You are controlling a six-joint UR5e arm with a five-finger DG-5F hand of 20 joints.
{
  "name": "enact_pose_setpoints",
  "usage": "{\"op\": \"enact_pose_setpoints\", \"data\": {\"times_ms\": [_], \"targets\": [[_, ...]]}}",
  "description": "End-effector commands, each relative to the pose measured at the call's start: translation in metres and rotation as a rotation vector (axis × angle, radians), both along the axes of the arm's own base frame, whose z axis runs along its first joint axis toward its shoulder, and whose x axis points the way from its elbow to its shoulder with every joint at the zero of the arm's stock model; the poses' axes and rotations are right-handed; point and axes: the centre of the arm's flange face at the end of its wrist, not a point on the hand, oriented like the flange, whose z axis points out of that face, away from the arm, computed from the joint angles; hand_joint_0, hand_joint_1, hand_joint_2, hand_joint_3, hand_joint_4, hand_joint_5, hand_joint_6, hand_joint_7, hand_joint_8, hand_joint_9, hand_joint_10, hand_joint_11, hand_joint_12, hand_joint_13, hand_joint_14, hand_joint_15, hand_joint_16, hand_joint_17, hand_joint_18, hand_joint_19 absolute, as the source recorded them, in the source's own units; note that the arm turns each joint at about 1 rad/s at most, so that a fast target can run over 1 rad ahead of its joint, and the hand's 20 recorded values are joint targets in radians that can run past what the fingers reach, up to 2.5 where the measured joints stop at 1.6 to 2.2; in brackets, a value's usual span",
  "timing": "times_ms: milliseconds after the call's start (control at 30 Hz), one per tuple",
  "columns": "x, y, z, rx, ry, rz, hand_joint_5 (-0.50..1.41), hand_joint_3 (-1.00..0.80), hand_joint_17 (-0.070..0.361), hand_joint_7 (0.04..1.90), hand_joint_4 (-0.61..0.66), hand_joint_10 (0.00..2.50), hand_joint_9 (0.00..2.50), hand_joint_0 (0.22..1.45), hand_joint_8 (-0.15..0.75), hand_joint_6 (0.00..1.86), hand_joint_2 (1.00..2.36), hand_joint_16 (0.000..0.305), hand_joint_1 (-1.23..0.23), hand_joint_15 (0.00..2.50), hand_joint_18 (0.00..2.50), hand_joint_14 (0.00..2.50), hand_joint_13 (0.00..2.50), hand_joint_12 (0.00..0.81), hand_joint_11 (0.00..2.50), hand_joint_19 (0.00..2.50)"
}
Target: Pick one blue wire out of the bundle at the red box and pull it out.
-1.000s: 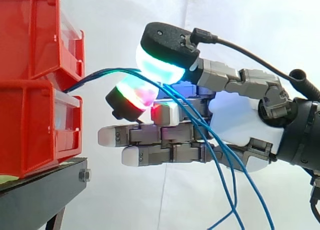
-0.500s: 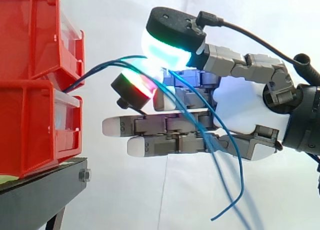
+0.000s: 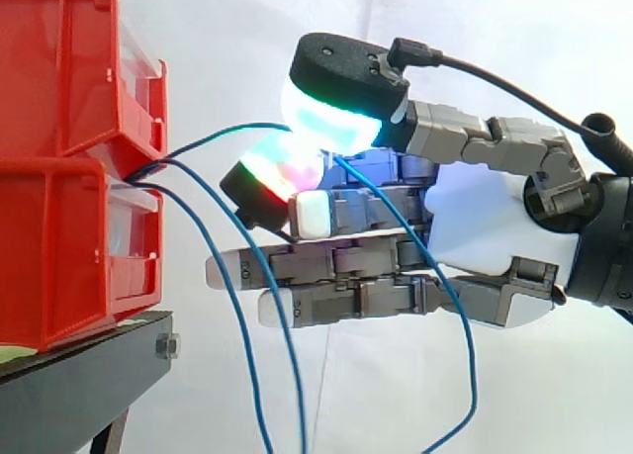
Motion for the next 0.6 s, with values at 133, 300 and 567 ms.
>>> {"op": "enact_pose_setpoints", "data": {"times_ms": [133,300,567], "targets": [[-0.001,-0.001,-0.002,0.001,0.010,-0.015,-0.09,0.02,0.133,1.11,0.02,0.02,1.00,0.61,0.289,0.85,1.00,0.059,-0.82,0.20,0.64,0.01,0.54,0.412,0.52,0.32],[-0.004,-0.005,-0.005,0.014,0.036,-0.042,-0.09,0.02,0.133,1.12,0.01,0.01,1.00,0.62,0.287,0.85,1.00,0.059,-0.83,0.20,0.63,0.01,0.54,0.412,0.53,0.31],[-0.017,-0.009,-0.011,0.056,0.109,-0.033,-0.09,0.03,0.135,1.12,0.01,0.02,1.01,0.61,0.288,0.85,1.00,0.060,-0.82,0.20,0.62,0.01,0.52,0.414,0.58,0.31]]}}
